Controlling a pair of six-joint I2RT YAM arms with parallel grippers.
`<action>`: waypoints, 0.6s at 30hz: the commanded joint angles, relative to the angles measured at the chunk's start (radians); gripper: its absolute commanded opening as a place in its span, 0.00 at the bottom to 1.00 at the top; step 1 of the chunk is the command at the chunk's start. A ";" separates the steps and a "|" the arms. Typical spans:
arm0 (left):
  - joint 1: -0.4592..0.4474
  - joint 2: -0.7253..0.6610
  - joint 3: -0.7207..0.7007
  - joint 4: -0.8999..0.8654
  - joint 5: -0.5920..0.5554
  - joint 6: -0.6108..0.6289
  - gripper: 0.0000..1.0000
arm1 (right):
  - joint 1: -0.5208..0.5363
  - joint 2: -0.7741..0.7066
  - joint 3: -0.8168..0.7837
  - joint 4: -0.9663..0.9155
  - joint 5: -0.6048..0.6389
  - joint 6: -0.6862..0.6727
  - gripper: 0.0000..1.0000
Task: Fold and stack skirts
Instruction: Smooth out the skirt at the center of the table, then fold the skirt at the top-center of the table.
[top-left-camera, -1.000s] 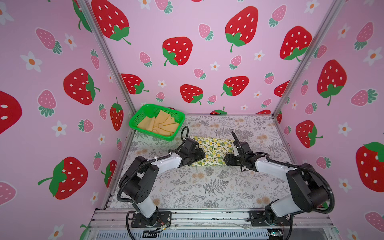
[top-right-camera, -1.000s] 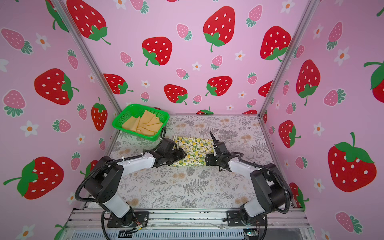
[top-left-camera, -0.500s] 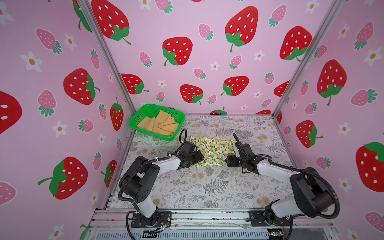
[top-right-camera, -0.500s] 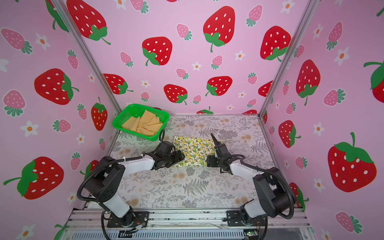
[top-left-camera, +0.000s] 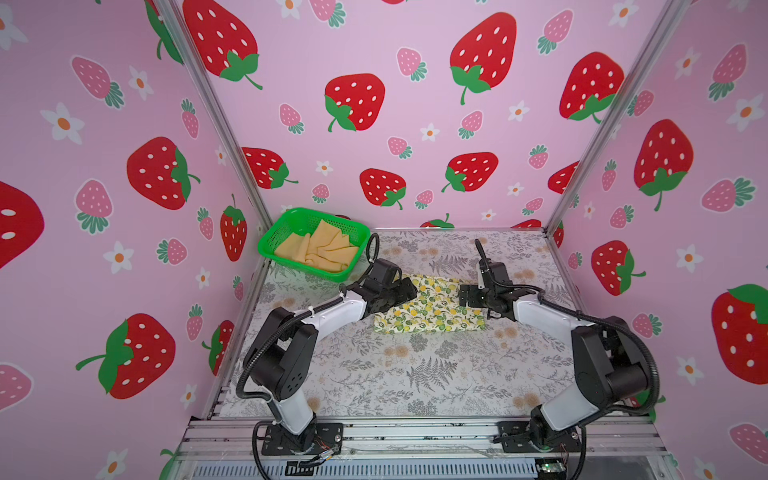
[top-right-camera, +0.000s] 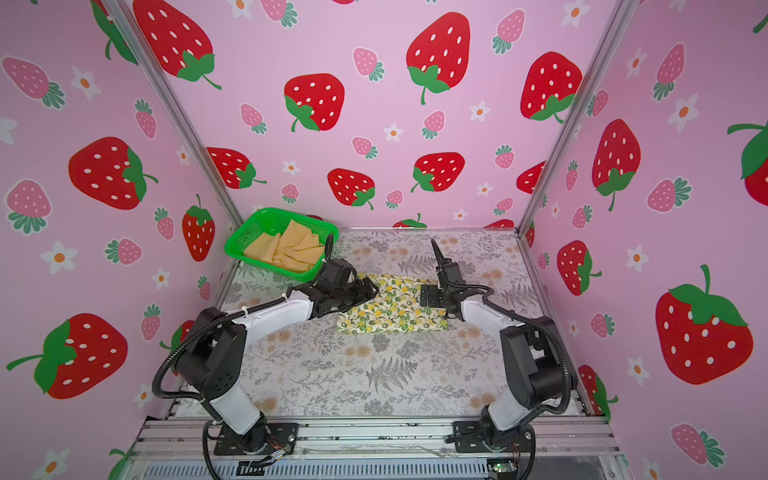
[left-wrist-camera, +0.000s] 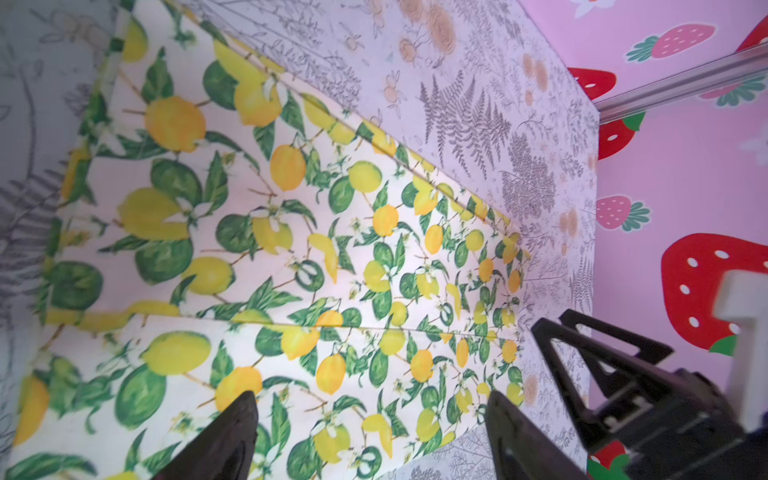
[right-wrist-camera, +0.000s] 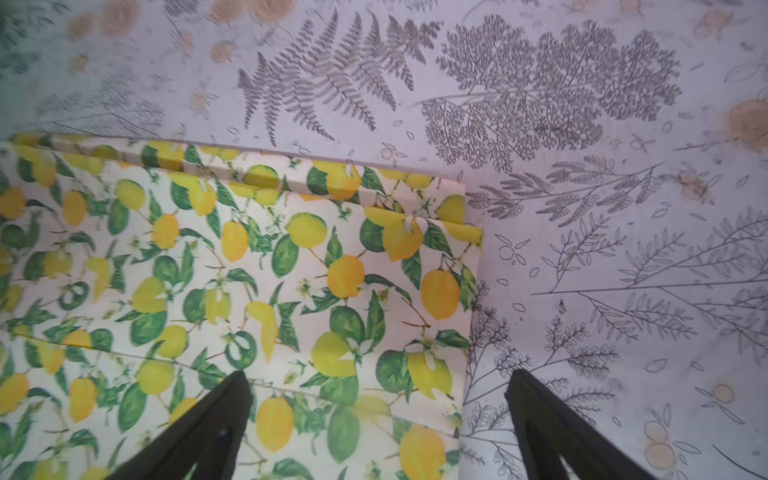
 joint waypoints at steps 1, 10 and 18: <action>0.006 0.074 0.053 -0.056 0.033 0.018 0.89 | -0.020 0.039 0.017 -0.026 -0.024 -0.025 1.00; 0.010 0.182 0.074 -0.045 0.056 0.013 0.99 | -0.037 0.095 -0.027 0.019 -0.082 -0.022 0.95; 0.020 0.180 0.056 -0.045 0.054 0.016 0.99 | -0.037 0.114 -0.083 0.065 -0.140 0.008 0.90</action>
